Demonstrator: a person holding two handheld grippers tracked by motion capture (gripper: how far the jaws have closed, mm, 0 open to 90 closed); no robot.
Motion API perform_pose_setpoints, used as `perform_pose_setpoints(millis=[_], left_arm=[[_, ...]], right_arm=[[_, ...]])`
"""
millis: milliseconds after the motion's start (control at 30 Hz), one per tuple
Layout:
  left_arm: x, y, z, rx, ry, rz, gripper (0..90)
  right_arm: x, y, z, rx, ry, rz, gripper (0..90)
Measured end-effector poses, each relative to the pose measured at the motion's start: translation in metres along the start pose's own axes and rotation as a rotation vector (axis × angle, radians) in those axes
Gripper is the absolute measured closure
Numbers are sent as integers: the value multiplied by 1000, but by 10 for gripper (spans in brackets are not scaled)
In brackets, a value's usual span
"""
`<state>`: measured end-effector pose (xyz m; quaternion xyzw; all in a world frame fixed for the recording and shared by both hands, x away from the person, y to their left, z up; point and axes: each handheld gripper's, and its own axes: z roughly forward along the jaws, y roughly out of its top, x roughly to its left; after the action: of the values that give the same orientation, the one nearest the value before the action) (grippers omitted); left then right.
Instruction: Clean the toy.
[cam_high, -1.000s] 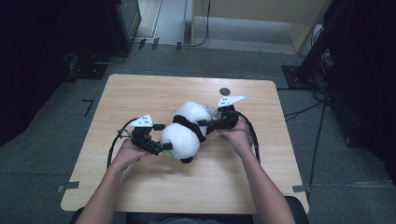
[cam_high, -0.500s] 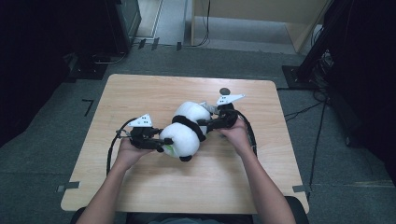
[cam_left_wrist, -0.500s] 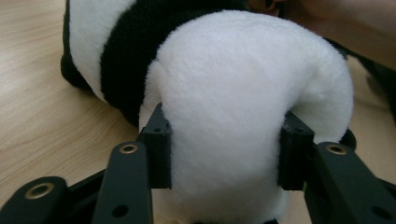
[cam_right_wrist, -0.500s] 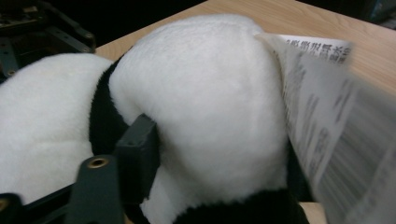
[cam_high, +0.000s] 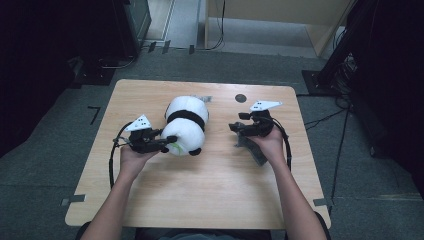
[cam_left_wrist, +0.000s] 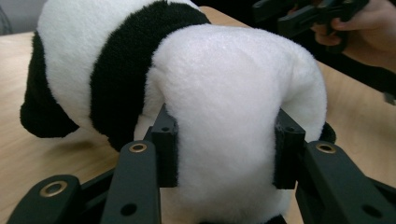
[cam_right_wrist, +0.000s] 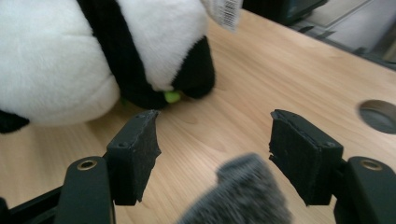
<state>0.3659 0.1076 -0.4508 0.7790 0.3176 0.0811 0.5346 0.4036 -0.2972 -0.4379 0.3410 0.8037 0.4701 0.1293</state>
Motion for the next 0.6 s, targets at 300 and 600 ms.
perform_pose_setpoints(millis=[300, 600], left_arm=[[0, 6, 2, -52, 84, -18, 541], [0, 8, 9, -64, 88, -37, 533]], right_arm=[[-2, -37, -22, 67, -61, 24, 371], [-3, -66, -17, 184, -111, 16, 577]])
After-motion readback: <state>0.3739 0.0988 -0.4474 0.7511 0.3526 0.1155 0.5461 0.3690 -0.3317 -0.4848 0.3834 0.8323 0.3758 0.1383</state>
